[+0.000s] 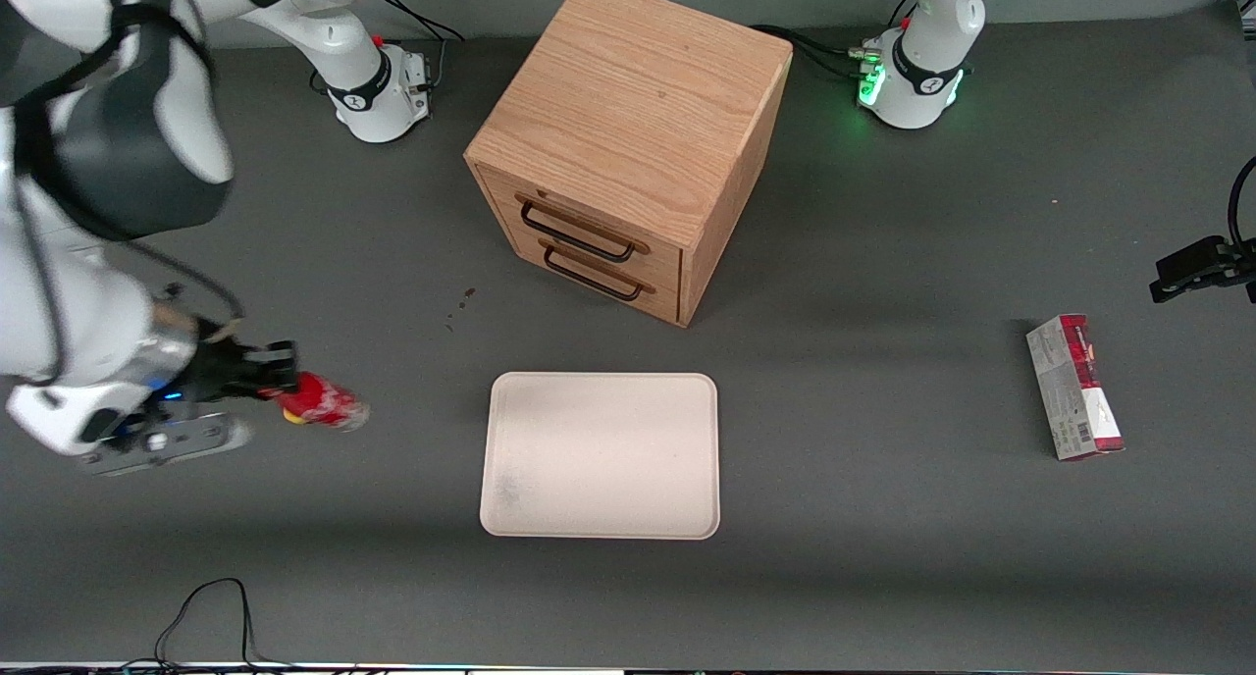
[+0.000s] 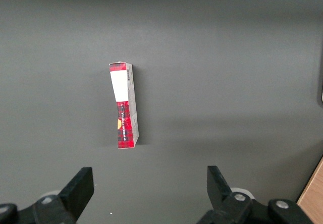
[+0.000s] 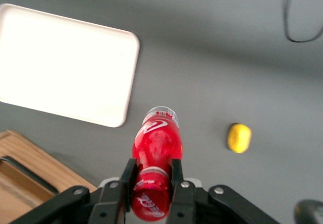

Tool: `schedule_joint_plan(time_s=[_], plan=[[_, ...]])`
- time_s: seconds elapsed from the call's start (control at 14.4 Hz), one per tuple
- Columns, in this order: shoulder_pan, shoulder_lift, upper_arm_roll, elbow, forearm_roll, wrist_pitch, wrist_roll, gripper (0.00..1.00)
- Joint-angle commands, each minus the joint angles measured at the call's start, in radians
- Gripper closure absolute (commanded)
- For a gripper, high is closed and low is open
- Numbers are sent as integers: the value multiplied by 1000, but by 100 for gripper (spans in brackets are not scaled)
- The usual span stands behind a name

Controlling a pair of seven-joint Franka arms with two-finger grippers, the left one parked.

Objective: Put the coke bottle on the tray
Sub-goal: 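Lift the bottle and carry it over the cream tray, then lower the bottle onto the tray's edge and open the right gripper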

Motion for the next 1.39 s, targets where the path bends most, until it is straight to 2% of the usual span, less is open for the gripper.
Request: schedule_joint_plan(time_s=[0.0, 0.21, 0.97, 1.11, 1.32], plan=[[76, -17, -8, -7, 0, 25, 95, 100], [131, -4, -8, -7, 0, 62, 161, 100], [135, 255, -10, -13, -3, 294, 149, 100], [135, 289, -8, -15, -35, 323, 149, 100], [135, 318, -10, -16, -44, 361, 147, 100]])
